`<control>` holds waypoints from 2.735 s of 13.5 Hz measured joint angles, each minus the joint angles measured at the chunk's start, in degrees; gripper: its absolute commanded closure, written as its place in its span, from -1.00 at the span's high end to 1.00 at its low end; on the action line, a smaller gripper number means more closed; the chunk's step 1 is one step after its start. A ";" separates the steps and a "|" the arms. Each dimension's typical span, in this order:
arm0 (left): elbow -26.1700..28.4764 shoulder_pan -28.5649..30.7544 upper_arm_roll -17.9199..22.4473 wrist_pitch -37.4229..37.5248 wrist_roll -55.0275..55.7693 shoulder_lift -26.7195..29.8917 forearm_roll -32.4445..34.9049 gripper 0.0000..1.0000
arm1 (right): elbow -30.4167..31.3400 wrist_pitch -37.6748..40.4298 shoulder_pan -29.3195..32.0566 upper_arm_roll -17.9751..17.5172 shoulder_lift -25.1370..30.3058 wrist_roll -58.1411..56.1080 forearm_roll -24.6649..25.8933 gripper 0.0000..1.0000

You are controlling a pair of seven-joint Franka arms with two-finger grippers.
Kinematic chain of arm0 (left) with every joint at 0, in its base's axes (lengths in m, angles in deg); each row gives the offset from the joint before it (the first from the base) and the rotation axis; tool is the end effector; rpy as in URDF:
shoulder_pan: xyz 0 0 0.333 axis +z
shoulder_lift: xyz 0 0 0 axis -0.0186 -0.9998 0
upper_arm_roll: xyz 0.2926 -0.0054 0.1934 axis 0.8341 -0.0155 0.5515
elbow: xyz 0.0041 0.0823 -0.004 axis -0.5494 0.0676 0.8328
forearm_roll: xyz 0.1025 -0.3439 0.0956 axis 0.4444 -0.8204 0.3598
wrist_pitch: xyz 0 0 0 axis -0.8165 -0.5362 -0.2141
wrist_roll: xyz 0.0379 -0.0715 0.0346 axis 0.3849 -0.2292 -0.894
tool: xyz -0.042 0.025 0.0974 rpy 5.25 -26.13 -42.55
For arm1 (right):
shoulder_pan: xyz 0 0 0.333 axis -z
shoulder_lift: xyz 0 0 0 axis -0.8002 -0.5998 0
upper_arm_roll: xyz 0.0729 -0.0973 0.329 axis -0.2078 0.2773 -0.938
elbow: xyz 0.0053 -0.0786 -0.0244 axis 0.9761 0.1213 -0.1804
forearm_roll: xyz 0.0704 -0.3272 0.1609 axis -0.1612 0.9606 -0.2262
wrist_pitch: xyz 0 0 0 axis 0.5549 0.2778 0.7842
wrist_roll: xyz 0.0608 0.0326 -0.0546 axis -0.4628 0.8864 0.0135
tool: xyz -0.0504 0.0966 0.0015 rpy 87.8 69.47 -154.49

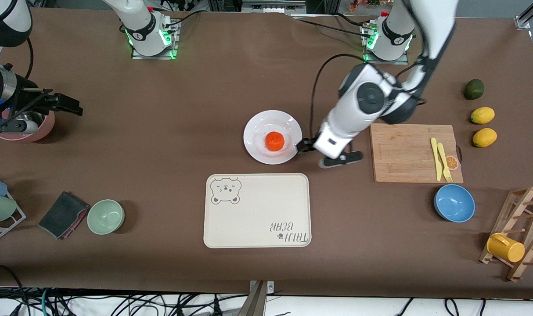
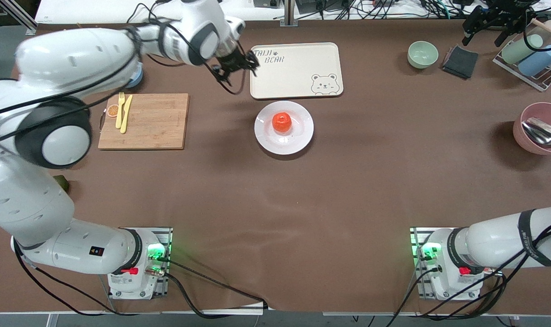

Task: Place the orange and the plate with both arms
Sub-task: 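Open the left gripper and withdraw it toward the cutting board, then reach the right gripper to the white plate rim and grip it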

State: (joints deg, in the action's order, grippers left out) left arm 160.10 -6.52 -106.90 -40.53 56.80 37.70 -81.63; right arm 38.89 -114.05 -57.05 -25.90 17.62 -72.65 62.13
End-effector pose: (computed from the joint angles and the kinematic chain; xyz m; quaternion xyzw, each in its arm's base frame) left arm 0.5654 -0.2786 0.4103 0.9860 0.1329 -0.0149 0.1000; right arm 0.5388 -0.0096 0.5715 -0.9965 0.0116 0.0808 0.0180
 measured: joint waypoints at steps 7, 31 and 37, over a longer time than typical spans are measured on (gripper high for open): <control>0.60 11.57 1.73 20.48 -5.72 16.39 0.18 1.00 | -0.03 0.76 -1.58 -0.24 -1.13 -0.12 -0.16 1.00; -20.08 12.65 12.54 48.26 -22.25 14.82 7.36 1.00 | 3.76 -24.15 -19.88 -1.63 -28.65 -23.74 -60.90 0.99; -15.52 12.85 12.51 45.65 -22.82 15.03 7.21 1.00 | 10.09 -27.17 -23.28 -1.70 -34.09 -47.44 -79.38 0.52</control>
State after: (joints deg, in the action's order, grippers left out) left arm 144.58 6.33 -94.39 5.12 33.99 52.73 -74.43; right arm 48.99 -141.22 -80.33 -27.59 -16.47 -120.09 -17.25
